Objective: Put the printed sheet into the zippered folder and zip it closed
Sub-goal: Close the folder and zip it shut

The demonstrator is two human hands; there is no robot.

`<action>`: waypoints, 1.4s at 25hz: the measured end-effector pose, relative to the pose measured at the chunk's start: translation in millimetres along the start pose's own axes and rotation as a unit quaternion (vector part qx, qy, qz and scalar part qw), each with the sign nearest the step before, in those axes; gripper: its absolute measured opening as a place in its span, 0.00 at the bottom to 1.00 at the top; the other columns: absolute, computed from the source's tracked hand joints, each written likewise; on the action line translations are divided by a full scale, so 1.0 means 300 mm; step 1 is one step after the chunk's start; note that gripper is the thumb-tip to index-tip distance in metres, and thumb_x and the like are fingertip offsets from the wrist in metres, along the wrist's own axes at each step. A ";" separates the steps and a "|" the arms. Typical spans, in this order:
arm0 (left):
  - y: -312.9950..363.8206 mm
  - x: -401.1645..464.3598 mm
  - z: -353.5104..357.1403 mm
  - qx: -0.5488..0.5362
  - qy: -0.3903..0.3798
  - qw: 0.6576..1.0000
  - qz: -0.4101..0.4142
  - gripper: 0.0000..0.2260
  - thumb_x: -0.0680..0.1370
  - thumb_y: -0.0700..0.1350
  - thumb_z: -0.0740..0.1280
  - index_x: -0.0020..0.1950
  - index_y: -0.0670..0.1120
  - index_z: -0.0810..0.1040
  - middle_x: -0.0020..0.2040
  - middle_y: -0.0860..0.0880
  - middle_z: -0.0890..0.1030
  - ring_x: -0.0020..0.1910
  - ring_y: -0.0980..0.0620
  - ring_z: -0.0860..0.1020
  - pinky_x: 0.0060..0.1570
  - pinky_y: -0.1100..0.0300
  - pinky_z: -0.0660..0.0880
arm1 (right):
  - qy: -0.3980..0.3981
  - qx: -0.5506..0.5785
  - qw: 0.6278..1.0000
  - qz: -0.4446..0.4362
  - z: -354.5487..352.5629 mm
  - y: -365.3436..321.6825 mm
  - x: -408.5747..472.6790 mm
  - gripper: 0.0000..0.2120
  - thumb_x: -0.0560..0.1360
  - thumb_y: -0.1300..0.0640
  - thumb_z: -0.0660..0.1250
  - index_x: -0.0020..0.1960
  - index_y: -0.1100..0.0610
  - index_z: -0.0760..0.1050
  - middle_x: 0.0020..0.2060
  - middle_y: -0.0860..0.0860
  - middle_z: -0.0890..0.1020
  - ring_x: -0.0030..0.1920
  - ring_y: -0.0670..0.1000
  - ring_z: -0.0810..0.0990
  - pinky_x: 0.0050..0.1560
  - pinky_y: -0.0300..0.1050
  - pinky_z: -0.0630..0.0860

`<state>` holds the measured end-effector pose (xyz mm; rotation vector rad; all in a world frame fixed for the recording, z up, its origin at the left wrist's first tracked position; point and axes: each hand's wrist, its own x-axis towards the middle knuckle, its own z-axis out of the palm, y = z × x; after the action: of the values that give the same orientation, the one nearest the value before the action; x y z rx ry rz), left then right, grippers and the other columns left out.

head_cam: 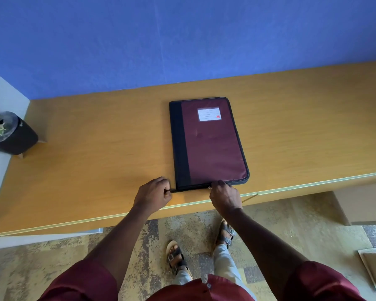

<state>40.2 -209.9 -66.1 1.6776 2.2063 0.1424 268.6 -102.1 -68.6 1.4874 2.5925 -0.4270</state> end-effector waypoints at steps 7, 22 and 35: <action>0.038 0.039 -0.011 0.019 -0.039 0.998 -0.055 0.08 0.71 0.49 0.66 0.36 0.51 0.68 0.39 0.55 0.73 0.35 0.51 0.73 0.31 0.60 0.63 | -0.004 -0.034 0.999 -0.001 -0.049 0.175 0.010 0.09 0.80 0.61 0.56 0.51 0.57 0.74 0.43 0.53 0.81 0.32 0.50 0.74 0.34 0.43 0.69; 0.136 0.159 -0.060 0.042 -0.164 0.959 -0.226 0.11 0.72 0.50 0.70 0.53 0.49 0.79 0.48 0.51 0.80 0.46 0.49 0.78 0.42 0.57 0.74 | 0.010 -0.022 0.999 0.031 -0.082 0.420 0.068 0.09 0.81 0.59 0.55 0.54 0.57 0.74 0.46 0.52 0.80 0.37 0.49 0.73 0.37 0.43 0.69; 0.225 0.279 -0.109 0.049 -0.167 0.935 -0.309 0.04 0.76 0.45 0.64 0.49 0.47 0.75 0.45 0.49 0.79 0.45 0.48 0.76 0.51 0.51 0.68 | -0.030 -0.038 0.995 -0.089 -0.120 0.524 0.259 0.06 0.79 0.59 0.58 0.55 0.54 0.69 0.48 0.51 0.76 0.41 0.57 0.81 0.35 0.50 0.73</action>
<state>71.3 -106.8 -34.5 0.8847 2.3679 -0.3917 365.5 47.9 -81.7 1.2075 2.6709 -0.3813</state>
